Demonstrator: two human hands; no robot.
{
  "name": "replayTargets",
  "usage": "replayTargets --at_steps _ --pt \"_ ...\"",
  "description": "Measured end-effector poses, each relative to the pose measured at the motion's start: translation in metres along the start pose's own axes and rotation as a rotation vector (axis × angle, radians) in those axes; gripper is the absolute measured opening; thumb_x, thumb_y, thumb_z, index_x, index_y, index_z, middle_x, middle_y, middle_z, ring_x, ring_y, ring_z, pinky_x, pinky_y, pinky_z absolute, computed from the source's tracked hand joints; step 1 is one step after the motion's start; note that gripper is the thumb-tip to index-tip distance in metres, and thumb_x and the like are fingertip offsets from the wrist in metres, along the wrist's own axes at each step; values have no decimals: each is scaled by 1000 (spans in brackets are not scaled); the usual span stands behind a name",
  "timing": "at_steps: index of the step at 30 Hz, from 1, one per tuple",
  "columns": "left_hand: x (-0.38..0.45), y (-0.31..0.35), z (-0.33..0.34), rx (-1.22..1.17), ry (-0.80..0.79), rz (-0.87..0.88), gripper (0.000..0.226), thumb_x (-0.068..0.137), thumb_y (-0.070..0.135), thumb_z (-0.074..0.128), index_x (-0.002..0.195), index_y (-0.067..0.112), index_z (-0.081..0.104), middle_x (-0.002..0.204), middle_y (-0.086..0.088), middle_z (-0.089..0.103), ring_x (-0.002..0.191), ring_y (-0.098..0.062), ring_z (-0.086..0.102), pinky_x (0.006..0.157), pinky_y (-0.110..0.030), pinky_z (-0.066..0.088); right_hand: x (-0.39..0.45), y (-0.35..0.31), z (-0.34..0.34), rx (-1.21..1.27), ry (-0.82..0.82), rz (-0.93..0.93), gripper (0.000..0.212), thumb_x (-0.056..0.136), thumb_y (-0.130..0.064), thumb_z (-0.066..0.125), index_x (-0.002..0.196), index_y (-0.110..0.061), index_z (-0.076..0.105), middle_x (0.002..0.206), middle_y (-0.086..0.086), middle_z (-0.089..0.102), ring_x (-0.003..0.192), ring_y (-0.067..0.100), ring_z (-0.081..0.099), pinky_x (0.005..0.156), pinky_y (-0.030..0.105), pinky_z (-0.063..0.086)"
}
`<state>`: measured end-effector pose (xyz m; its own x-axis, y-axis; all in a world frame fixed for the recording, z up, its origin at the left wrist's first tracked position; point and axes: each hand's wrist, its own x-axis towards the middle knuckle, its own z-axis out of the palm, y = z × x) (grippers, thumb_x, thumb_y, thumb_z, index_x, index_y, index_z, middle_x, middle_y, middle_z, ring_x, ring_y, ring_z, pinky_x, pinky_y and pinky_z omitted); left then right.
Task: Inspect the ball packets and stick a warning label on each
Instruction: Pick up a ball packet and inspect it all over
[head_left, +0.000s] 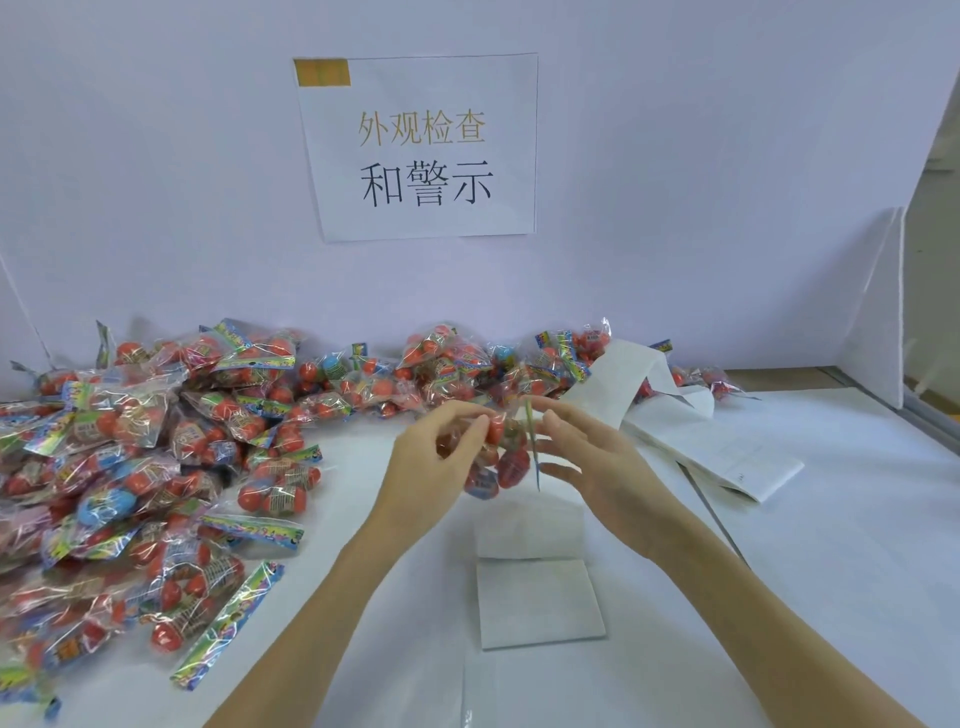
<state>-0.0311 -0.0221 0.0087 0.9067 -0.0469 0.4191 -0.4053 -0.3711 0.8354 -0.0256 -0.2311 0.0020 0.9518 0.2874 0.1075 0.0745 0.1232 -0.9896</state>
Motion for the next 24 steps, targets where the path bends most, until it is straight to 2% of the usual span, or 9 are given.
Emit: replayTargets --at_steps 3,5,7,10,14,17,20,22,24 --pt "-2 3 6 -123 -24 -98 17 103 35 60 107 24 73 82 4 76 77 -10 73 68 -19 55 -1 0 7 -58 -11 -37 31 96 -37 71 123 -24 75 117 3 77 107 20 74 93 32 59" --pt "-2 4 5 -205 -71 -203 39 95 57 56 112 25 70 85 2 78 78 -10 73 68 -19 55 0 3 7 -80 73 -54 17 96 -28 73 110 -22 81 107 5 79 96 16 75 81 24 59" --pt "0 5 2 -266 -126 -243 52 86 65 56 118 26 67 96 4 79 85 -10 73 75 -19 55 1 4 6 -56 122 -55 15 97 -27 72 107 -20 81 104 6 80 91 14 74 76 20 57" --pt "1 5 -2 -319 -144 -206 34 93 42 69 121 23 68 109 4 78 93 -11 73 79 -20 55 2 3 4 -42 192 -52 17 99 -29 69 105 -20 81 103 4 80 91 10 72 75 21 57" --pt "0 3 -3 -368 -56 -236 16 99 16 70 113 19 76 108 3 79 98 -13 73 76 -18 55 4 8 1 -199 264 -48 22 107 -23 57 104 -17 78 106 16 75 98 32 70 99 49 56" --pt "2 0 -2 -431 -26 -298 15 97 9 70 108 15 77 106 -1 79 101 -20 74 84 -28 59 4 8 4 -296 289 -91 29 108 -26 53 103 -7 74 100 18 72 86 25 67 98 56 55" --pt "2 0 -1 -465 -5 -344 14 96 7 71 108 10 77 103 -3 80 98 -21 75 88 -31 60 2 5 8 -471 313 -208 26 103 -35 62 92 -15 75 82 1 75 78 20 71 83 50 60" --pt "1 2 0 -495 6 -371 15 96 12 71 109 10 78 102 -2 81 94 -18 76 80 -26 59 2 7 8 -582 348 -262 22 101 -33 66 90 -18 78 79 -1 76 76 28 71 76 47 58" --pt "1 2 1 -519 18 -382 16 98 17 70 109 12 79 103 -3 81 92 -17 76 72 -20 57 1 8 5 -605 378 -307 19 99 -29 68 92 -18 82 79 -5 78 75 21 72 74 42 58"
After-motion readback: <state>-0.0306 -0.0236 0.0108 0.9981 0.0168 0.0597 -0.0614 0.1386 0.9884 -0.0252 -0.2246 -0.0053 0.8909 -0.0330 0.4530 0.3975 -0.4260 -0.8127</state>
